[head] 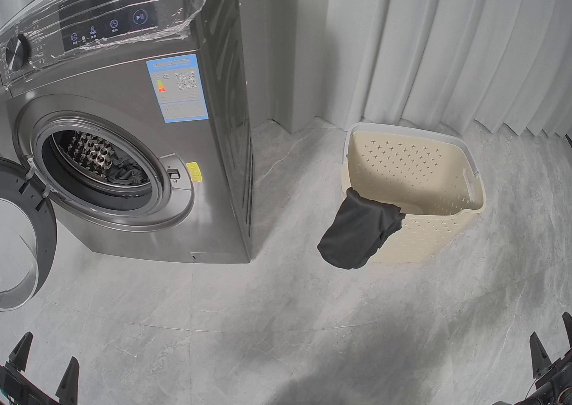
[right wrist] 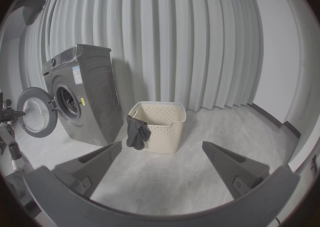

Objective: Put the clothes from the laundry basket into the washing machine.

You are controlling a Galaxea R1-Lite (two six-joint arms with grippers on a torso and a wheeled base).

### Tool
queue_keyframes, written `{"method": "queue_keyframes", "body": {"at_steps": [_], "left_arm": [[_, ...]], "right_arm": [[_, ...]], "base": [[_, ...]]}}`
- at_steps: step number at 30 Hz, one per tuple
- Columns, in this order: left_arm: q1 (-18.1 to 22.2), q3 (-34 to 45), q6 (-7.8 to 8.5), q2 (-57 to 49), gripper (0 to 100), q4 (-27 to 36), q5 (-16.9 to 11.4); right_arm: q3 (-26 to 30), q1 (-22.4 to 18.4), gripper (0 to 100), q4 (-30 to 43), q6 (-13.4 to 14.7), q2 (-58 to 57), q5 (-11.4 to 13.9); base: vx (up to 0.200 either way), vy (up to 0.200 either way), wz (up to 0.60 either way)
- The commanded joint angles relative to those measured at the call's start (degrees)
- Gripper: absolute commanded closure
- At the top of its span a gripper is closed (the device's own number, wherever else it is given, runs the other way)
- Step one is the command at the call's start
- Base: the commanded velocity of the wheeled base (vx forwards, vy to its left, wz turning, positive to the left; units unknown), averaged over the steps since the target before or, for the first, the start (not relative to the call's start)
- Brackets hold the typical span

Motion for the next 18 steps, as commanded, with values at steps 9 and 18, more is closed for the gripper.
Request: {"method": "queue_keyframes", "body": {"at_steps": [9, 18], "left_arm": [[0.0, 1.0, 0.1, -0.9, 0, 0.0, -0.1], [0.0, 1.0, 0.1, -0.9, 0, 0.0, 0.0]], "right_arm": [[1.0, -0.1, 0, 0.0, -0.2, -0.9, 0.3], [0.7, -0.1, 0, -1.2, -1.9, -0.9, 1.6]], "base": [[0.0, -0.178, 0.0], [0.022, 0.0, 0.0]]}}
